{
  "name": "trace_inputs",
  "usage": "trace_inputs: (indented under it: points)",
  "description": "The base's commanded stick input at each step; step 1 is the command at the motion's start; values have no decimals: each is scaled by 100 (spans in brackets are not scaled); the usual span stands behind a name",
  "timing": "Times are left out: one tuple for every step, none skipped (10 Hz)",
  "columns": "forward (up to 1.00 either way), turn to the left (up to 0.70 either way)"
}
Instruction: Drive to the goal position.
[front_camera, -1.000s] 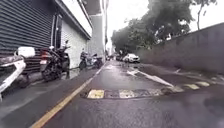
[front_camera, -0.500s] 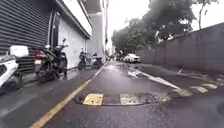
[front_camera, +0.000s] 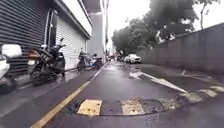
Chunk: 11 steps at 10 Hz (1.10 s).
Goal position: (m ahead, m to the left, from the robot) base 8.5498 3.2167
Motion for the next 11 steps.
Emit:
trace_inputs:
  points:
    - [45,0]
    - [45,0]
    - [45,0]
    - [45,0]
    - [45,0]
    - [45,0]
    - [45,0]
    - [45,0]
    - [45,0]
    - [45,0]
    - [45,0]
